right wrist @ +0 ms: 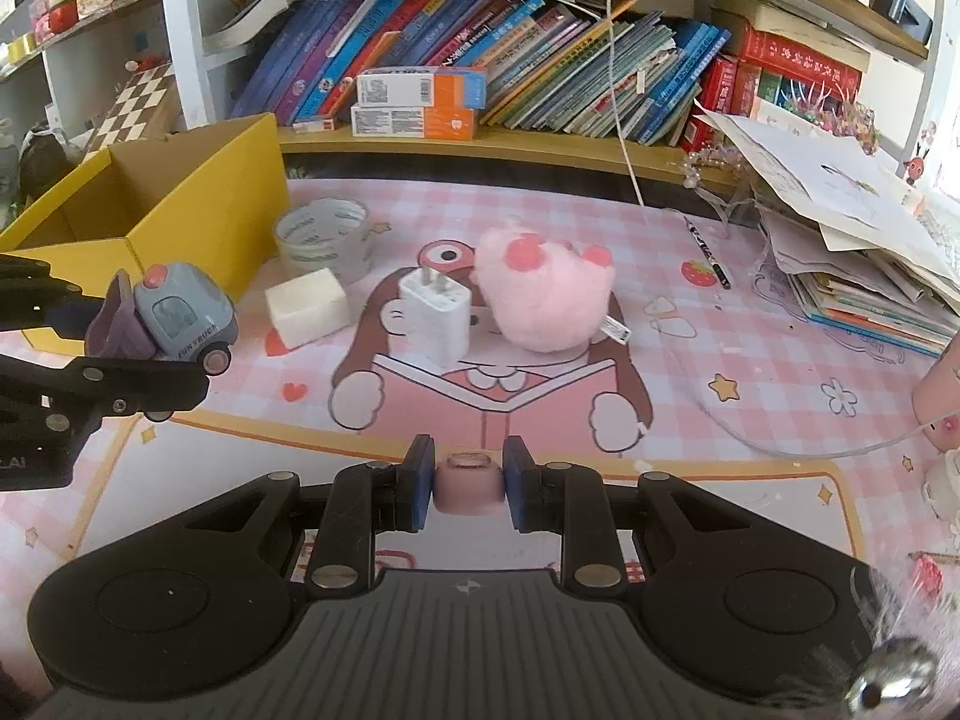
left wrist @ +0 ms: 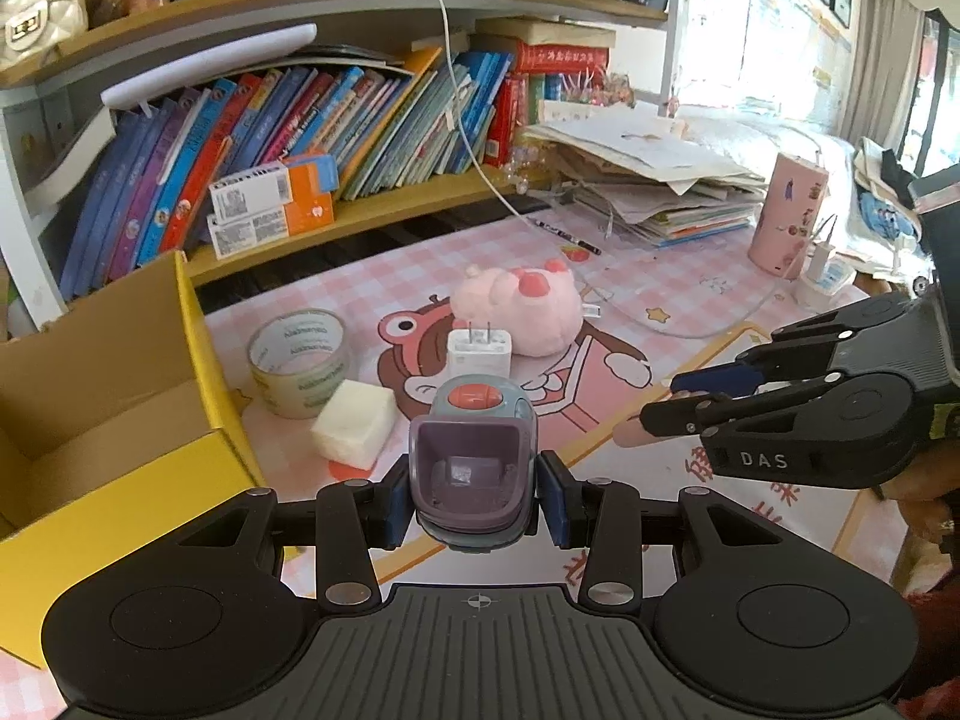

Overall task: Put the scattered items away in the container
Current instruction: 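Lift the toy truck with the left gripper while the right gripper lifts the pink cylinder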

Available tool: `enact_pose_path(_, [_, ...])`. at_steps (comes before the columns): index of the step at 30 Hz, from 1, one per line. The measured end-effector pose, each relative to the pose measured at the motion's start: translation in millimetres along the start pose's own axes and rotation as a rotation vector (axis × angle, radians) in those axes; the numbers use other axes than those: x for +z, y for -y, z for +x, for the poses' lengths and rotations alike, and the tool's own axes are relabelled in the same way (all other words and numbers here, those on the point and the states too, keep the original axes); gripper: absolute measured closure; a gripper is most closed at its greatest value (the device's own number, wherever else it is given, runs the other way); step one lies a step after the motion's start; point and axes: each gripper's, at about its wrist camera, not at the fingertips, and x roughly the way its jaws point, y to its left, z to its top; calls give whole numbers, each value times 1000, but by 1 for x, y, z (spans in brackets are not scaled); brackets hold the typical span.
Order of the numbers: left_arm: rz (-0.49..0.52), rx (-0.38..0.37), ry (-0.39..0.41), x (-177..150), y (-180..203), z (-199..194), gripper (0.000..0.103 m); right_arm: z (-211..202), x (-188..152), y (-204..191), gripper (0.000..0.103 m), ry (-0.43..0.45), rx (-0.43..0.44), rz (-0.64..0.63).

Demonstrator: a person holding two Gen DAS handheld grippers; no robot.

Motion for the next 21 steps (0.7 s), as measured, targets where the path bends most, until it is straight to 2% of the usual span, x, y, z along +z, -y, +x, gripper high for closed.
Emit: enact_pose_path(21, [-7,-38,101,-16,-45,-58,62,-17,10,-74,80,22,-48,-46])
